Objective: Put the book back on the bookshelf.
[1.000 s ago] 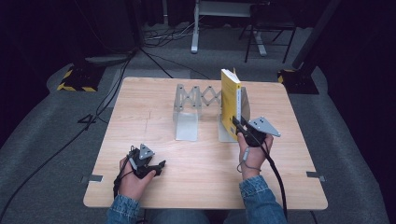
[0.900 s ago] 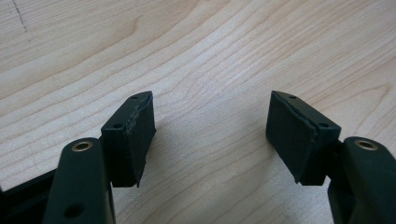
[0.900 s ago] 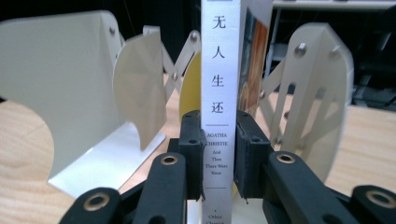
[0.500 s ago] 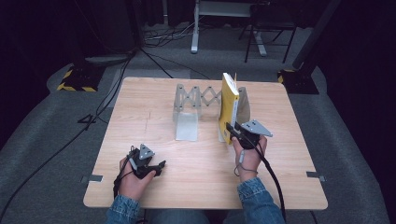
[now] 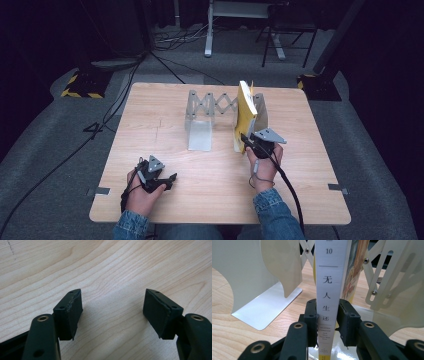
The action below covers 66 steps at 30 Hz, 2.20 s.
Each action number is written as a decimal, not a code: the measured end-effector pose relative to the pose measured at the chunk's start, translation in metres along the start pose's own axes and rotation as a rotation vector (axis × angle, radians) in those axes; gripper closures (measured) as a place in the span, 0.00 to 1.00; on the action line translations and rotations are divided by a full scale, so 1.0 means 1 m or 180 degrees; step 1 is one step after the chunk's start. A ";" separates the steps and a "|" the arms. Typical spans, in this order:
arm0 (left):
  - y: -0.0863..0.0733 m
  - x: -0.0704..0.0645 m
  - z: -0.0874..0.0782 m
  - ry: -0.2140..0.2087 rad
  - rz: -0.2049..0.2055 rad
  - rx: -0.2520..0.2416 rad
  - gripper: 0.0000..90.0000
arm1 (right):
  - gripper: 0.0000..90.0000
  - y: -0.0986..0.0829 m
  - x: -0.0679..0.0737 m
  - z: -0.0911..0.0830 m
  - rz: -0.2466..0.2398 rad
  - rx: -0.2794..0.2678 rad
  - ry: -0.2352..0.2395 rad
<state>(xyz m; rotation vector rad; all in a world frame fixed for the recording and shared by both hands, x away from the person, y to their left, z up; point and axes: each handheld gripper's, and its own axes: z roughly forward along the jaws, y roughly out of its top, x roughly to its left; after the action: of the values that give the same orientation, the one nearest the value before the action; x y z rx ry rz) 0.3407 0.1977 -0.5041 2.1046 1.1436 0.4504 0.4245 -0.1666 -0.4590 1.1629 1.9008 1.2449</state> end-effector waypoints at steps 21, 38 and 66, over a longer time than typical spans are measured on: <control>-0.024 0.021 -0.024 0.0024 -0.0013 0.0031 0.28 | 0.41 0.011 -0.009 -0.054 -0.0141 -0.0096 0.0172; -0.031 0.026 -0.031 -0.0054 0.0064 0.0059 0.23 | 0.37 0.003 -0.051 -0.113 -0.0228 0.0019 0.0407; -0.029 0.030 -0.029 -0.0046 0.0045 0.0054 0.22 | 0.32 -0.059 -0.126 -0.128 0.0064 0.0646 0.0289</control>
<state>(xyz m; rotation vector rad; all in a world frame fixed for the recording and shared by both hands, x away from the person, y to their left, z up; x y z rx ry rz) 0.3226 0.2451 -0.5052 2.1284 1.1288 0.4326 0.3556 -0.3426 -0.4614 1.2491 2.1278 1.1535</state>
